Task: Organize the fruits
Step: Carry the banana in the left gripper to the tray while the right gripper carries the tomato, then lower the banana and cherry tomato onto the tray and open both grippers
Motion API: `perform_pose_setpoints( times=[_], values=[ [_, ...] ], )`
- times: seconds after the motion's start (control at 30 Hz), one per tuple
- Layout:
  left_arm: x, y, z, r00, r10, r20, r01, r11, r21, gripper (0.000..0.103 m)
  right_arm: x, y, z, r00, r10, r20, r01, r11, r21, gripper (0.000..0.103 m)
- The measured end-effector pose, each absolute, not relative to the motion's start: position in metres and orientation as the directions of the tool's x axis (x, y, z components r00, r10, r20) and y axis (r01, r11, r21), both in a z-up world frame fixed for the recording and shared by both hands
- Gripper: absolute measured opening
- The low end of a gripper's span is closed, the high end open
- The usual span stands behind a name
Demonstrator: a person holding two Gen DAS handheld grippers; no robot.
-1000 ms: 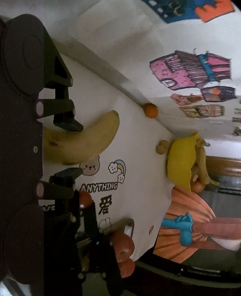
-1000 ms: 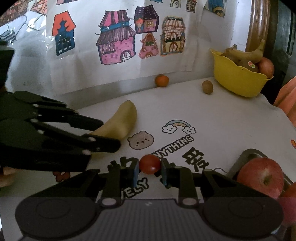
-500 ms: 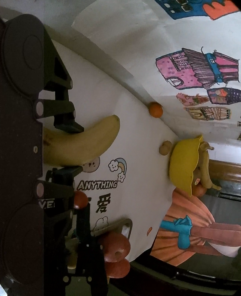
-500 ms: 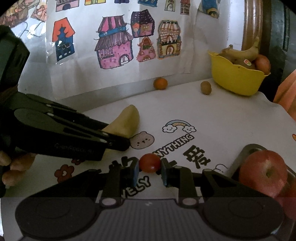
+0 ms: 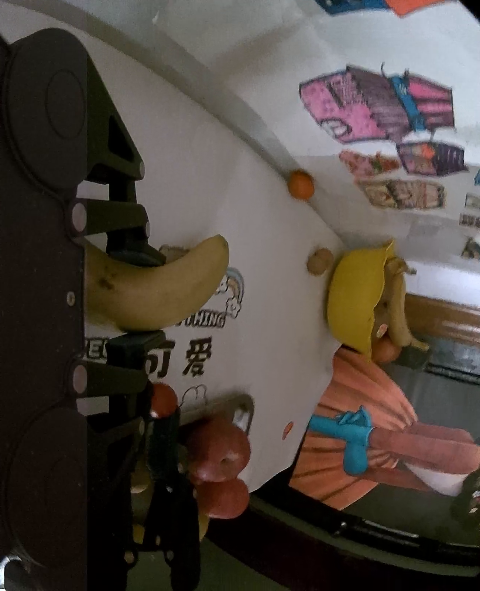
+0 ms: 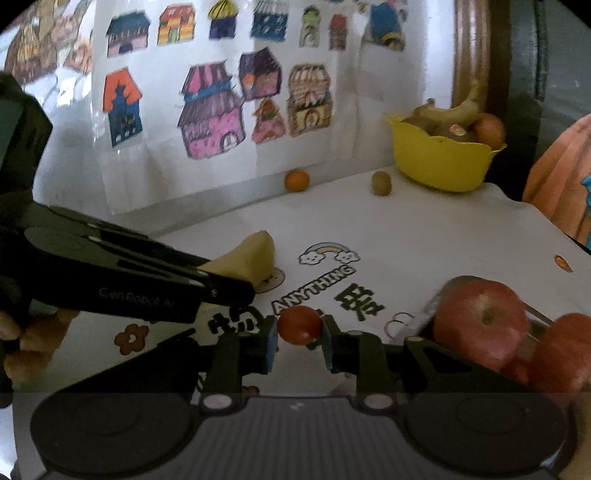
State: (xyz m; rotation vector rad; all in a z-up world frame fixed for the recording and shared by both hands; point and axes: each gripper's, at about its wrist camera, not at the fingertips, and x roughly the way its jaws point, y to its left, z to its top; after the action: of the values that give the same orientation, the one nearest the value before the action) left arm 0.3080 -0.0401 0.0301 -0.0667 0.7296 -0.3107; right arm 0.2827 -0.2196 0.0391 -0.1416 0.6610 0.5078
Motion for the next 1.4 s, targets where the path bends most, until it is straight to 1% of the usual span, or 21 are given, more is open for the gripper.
perform_pose_setpoints(
  times=[0.1, 0.23, 0.47, 0.67, 0.9, 1.07, 1.2, 1.3, 1.4],
  values=[
    [0.309, -0.045, 0.026, 0.696, -0.296, -0.655, 0.254, 0.954, -0.161, 0.038, 0.278, -0.232, 0.042, 0.687, 0.390, -0.613, -0.468, 0.883, 0.038, 0.028],
    [0.305, -0.045, 0.029, 0.697, -0.328, -0.638, 0.264, 0.944, -0.197, 0.038, 0.272, -0.248, 0.045, 0.705, 0.378, -0.600, -0.445, 0.895, 0.040, 0.028],
    [0.298, -0.064, 0.046, 0.712, -0.389, -0.584, 0.309, 0.921, -0.238, 0.038, 0.261, -0.277, 0.054, 0.752, 0.359, -0.552, -0.393, 0.917, 0.061, 0.028],
    [0.295, -0.098, 0.055, 0.714, -0.458, -0.529, 0.347, 0.888, -0.301, 0.038, 0.253, -0.312, 0.066, 0.802, 0.289, -0.523, -0.313, 0.949, 0.043, 0.029],
    [0.286, -0.134, 0.053, 0.701, -0.541, -0.465, 0.396, 0.837, -0.376, 0.038, 0.246, -0.352, 0.070, 0.835, 0.215, -0.507, -0.222, 0.974, 0.048, 0.029],
    [0.274, -0.148, 0.049, 0.692, -0.579, -0.431, 0.439, 0.812, -0.386, 0.038, 0.243, -0.368, 0.062, 0.841, 0.186, -0.507, -0.187, 0.981, 0.050, 0.029],
    [0.267, -0.161, 0.043, 0.685, -0.596, -0.419, 0.477, 0.802, -0.361, 0.038, 0.243, -0.376, 0.053, 0.839, 0.170, -0.518, -0.170, 0.984, 0.049, 0.028],
    [0.266, -0.169, 0.037, 0.668, -0.612, -0.424, 0.496, 0.790, -0.360, 0.038, 0.244, -0.380, 0.047, 0.833, 0.169, -0.526, -0.168, 0.984, 0.050, 0.028],
    [0.267, -0.174, 0.033, 0.666, -0.602, -0.440, 0.496, 0.798, -0.342, 0.038, 0.245, -0.382, 0.047, 0.834, 0.180, -0.522, -0.179, 0.982, 0.053, 0.028]
  ],
)
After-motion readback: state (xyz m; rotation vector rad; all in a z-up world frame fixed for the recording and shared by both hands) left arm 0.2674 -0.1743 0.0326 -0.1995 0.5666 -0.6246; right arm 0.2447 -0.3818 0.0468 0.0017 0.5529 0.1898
